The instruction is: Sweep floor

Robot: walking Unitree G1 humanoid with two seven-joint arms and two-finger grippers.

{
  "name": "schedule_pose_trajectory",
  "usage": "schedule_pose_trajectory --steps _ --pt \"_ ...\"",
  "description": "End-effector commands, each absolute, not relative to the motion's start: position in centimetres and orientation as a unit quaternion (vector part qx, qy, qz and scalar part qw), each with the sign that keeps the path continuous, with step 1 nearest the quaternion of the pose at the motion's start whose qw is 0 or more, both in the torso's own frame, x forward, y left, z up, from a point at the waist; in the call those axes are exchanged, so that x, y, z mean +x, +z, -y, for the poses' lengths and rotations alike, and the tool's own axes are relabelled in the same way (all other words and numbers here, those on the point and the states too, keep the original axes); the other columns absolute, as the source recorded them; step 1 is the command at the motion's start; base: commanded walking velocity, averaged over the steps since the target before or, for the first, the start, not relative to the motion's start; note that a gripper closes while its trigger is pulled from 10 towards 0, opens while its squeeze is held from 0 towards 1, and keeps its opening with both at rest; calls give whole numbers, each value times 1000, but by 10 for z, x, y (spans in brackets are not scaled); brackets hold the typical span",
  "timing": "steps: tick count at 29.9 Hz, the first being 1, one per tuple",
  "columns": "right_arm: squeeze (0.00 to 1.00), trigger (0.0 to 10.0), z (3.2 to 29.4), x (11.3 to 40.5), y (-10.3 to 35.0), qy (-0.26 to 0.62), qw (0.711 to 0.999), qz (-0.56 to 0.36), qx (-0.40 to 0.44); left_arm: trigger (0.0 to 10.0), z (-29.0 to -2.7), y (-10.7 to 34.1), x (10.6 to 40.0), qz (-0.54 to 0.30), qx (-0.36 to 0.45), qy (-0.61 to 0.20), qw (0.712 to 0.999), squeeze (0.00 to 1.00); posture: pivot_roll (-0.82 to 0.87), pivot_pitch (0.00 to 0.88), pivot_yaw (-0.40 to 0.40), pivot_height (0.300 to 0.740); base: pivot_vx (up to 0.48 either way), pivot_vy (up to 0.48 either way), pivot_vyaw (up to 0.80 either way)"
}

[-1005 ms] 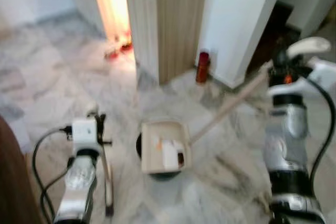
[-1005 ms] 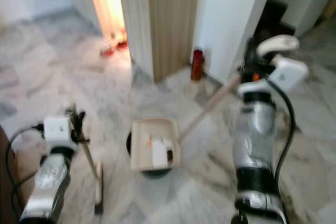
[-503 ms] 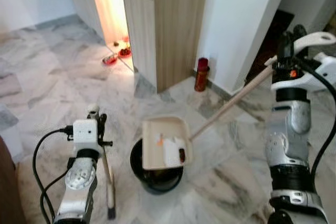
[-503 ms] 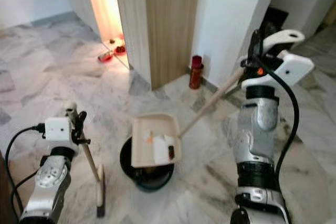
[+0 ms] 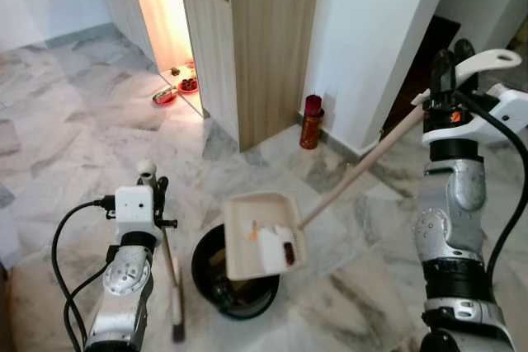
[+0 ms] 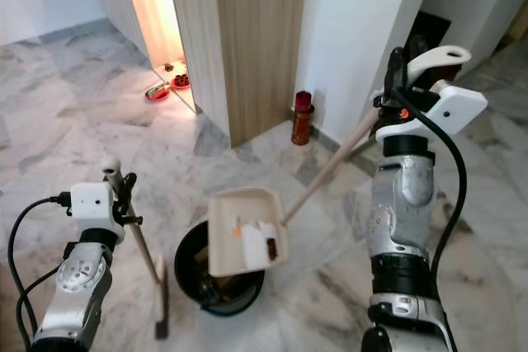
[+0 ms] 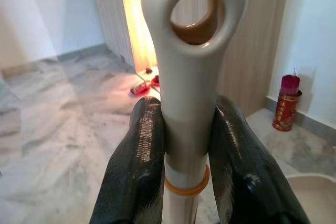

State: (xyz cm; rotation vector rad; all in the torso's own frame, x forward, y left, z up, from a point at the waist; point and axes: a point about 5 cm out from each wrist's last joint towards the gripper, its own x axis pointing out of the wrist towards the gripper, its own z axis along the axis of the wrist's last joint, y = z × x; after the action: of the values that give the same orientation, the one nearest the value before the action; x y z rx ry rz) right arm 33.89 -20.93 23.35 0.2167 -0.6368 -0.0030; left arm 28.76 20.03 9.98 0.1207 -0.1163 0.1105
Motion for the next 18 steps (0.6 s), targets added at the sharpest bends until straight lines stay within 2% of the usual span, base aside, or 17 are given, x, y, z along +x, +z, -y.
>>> schedule_pose_trajectory --steps 1,6,18 --pt "0 10000 202 339 248 13 931 343 123 10000 -203 107 288 79 64 58 993 0 61 0 -18 740 0 0 0" --pt "0 10000 184 340 243 66 936 333 93 10000 -202 108 289 82 64 55 993 0 62 0 -18 740 0 0 0" --pt "0 10000 163 343 248 117 928 346 68 10000 -202 109 290 84 63 51 993 0 67 0 -13 740 0 0 0"
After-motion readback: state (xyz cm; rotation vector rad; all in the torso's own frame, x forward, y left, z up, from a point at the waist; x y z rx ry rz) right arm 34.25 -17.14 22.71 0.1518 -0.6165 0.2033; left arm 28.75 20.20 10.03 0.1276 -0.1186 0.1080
